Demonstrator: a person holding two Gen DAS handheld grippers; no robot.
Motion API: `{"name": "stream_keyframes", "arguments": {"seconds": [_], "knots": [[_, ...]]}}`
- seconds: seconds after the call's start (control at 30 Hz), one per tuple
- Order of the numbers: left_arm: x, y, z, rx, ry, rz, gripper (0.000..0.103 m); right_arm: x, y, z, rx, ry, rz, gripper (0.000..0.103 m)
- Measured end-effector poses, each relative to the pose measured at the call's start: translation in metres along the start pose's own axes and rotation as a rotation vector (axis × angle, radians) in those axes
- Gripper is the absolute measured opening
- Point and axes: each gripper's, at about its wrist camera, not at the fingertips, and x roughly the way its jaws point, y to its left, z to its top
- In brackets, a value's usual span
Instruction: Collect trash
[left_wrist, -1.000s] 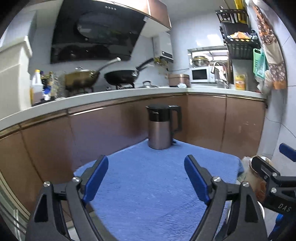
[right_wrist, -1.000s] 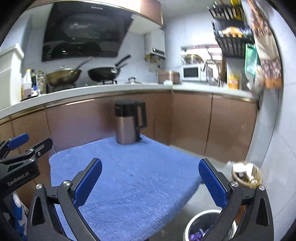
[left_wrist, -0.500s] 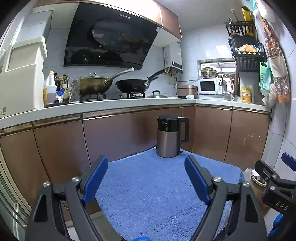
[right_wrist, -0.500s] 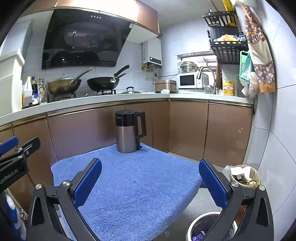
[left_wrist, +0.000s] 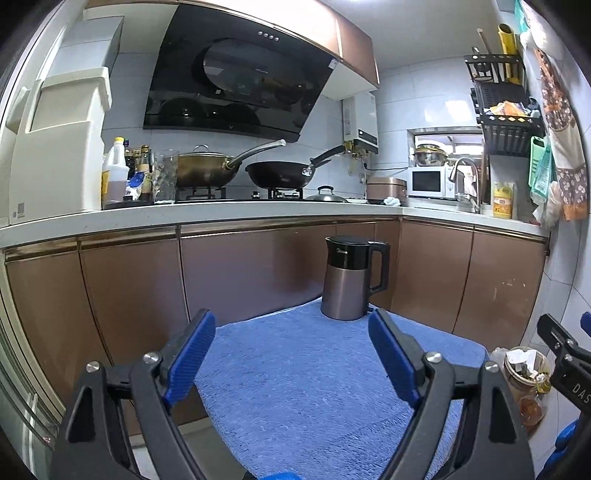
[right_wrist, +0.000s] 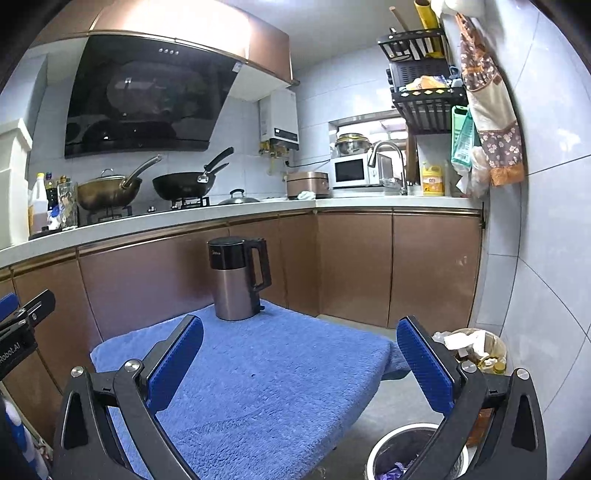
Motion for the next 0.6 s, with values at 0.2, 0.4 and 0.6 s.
{"name": "stream_keyframes", "arguments": {"seconds": [0.2, 0.4, 0.6], "knots": [[0.0006, 0.004, -0.0001, -0.015, 0.007, 0.004, 0.084, 0.0008, -0.0045, -0.0002, 0.016, -0.001, -0.012, 0.103], [0.0026, 0.0058, -0.0023, -0.016, 0.017, 0.005, 0.084, 0.0025, -0.0062, -0.0016, 0.019, 0.004, -0.017, 0.103], [0.0047, 0.0083, -0.0015, -0.02, 0.027, 0.009, 0.084, 0.0026, -0.008, -0.0035, 0.025, 0.01, -0.021, 0.103]]}}
